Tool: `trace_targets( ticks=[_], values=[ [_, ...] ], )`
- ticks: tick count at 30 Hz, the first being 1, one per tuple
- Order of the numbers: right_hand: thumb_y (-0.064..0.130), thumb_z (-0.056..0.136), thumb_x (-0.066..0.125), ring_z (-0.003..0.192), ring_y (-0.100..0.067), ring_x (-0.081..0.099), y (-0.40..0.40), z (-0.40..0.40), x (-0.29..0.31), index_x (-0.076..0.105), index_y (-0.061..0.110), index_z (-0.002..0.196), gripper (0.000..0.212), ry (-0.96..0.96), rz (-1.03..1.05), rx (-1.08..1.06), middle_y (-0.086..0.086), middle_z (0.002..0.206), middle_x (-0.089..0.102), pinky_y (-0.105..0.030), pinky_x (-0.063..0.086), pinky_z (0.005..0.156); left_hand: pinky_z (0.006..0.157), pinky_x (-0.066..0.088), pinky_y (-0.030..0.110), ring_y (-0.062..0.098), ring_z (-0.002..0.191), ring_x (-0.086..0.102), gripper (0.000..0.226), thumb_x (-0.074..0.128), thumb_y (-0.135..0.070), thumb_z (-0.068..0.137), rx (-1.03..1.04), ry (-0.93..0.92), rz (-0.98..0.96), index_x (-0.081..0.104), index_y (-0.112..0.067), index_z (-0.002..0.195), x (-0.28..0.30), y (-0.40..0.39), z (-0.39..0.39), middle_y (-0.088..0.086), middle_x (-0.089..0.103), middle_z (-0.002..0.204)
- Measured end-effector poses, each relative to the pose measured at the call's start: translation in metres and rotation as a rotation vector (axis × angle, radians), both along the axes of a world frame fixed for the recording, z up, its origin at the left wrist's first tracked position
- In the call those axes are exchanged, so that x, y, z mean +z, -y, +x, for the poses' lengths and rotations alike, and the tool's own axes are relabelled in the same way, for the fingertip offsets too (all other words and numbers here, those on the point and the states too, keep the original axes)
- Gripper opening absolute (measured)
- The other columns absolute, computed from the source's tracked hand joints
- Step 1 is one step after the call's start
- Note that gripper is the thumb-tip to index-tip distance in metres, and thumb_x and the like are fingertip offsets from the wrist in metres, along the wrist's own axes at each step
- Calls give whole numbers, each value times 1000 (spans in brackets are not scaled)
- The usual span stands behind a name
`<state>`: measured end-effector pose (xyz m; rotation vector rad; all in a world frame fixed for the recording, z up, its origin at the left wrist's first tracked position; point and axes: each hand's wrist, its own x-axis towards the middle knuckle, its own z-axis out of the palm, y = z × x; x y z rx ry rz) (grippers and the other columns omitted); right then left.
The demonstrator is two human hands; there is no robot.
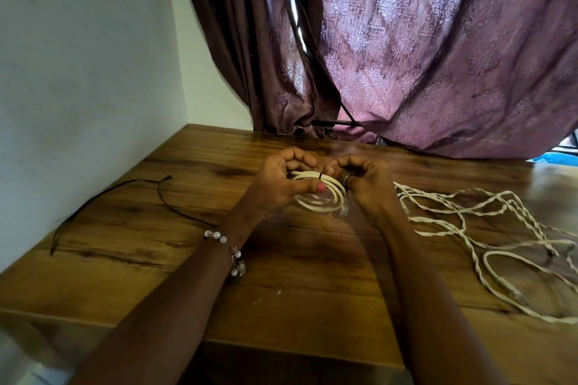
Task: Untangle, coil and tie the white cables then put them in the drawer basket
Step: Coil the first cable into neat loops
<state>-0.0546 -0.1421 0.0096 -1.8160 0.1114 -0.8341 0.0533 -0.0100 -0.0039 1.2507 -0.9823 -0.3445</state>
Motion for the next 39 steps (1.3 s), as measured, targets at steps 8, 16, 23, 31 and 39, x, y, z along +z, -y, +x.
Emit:
trace_targets(
  ticks=[8, 16, 23, 31, 39],
  values=[
    [-7, 76, 60, 73, -15, 69, 2, -10, 2, 77, 8, 75, 23, 22, 347, 321, -7, 79, 74, -22, 56, 65, 67, 55, 24, 12, 74, 67, 42, 77, 14, 62, -25, 27, 13, 56, -9, 90, 2, -4, 0, 0, 71, 79],
    [-13, 75, 67, 81, -9, 65, 15, -10, 0, 72, 9, 80, 24, -67, -69, 221, 2, 82, 71, -20, 51, 75, 71, 53, 29, 20, 79, 63, 44, 82, 9, 59, 8, 127, 88, 58, -13, 89, 1, -4, -1, 10, 66, 85],
    [-13, 76, 67, 76, -2, 65, 14, -8, 0, 71, 14, 83, 28, -87, -187, 129, 1, 83, 70, -17, 52, 72, 74, 54, 33, 13, 78, 66, 46, 88, -8, 54, 72, 193, 115, 61, -20, 90, -4, -2, 2, -1, 68, 81],
    [-9, 77, 69, 79, 0, 64, 16, -8, -2, 73, 8, 92, 23, -118, -266, 121, 4, 85, 70, -14, 49, 73, 75, 55, 39, 11, 77, 66, 51, 89, -4, 55, 140, 255, 148, 59, -25, 89, -6, 0, 3, -2, 69, 81],
    [-8, 78, 69, 67, 3, 63, 14, -3, -5, 71, 7, 91, 20, -151, -174, 105, 5, 77, 71, -11, 49, 66, 72, 53, 35, 8, 76, 62, 49, 89, -5, 55, 189, 323, 126, 56, -22, 86, -9, 2, 3, 4, 67, 83]
  ],
)
